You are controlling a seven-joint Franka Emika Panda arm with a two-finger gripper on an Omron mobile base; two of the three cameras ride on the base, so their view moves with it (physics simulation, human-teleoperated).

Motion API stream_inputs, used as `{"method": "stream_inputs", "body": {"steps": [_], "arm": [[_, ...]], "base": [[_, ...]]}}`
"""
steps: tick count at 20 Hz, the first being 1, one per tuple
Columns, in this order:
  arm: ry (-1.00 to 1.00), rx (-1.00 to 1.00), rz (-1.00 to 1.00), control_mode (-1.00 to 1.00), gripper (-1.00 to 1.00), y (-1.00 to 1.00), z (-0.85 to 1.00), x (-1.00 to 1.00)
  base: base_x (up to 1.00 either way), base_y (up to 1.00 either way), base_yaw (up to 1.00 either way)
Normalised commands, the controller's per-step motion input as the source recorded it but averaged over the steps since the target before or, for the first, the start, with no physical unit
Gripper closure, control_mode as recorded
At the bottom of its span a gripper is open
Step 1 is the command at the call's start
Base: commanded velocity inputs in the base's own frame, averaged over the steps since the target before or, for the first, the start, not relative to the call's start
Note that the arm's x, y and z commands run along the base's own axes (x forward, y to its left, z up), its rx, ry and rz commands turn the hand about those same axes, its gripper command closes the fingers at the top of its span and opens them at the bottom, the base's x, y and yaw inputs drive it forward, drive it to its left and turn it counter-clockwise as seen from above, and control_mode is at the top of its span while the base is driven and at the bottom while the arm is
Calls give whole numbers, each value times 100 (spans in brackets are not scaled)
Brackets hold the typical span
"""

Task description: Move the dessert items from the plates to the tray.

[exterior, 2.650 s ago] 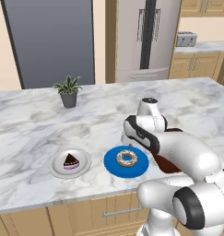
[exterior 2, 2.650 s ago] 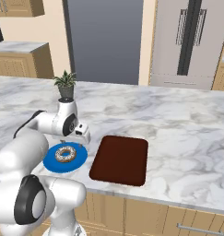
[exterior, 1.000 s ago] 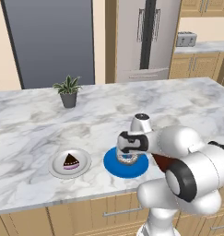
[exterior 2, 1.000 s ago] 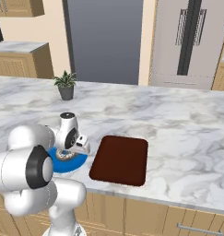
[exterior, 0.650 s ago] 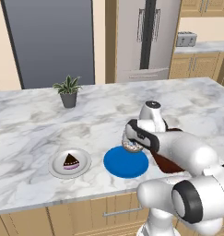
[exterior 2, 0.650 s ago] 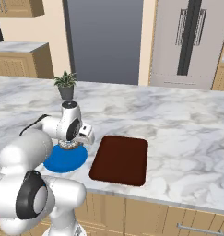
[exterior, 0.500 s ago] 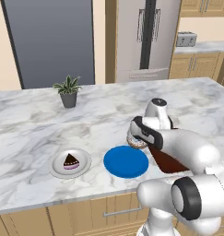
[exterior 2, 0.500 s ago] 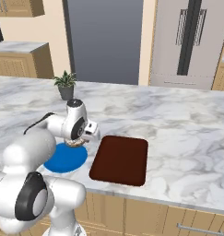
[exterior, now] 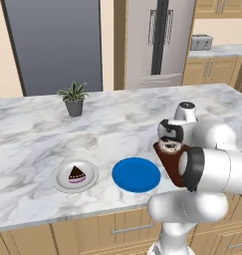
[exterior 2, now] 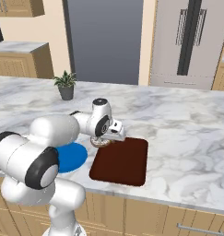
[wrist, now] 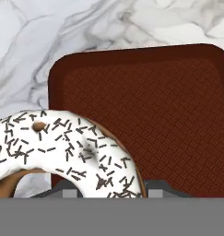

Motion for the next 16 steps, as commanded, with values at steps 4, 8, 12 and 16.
{"method": "stream_inputs", "body": {"steps": [4, 8, 12, 16], "arm": [[3, 9, -15, -100, 100, -93, -46, 30], [0, 9, 0, -100, 100, -56, -35, 19], [0, 1, 0, -100, 100, -28, -18, 18], [0, 0, 0, -100, -100, -4, -11, 24]], "base": [[0, 0, 0], [0, 0, 0], [0, 0, 0], [0, 0, 0]]}}
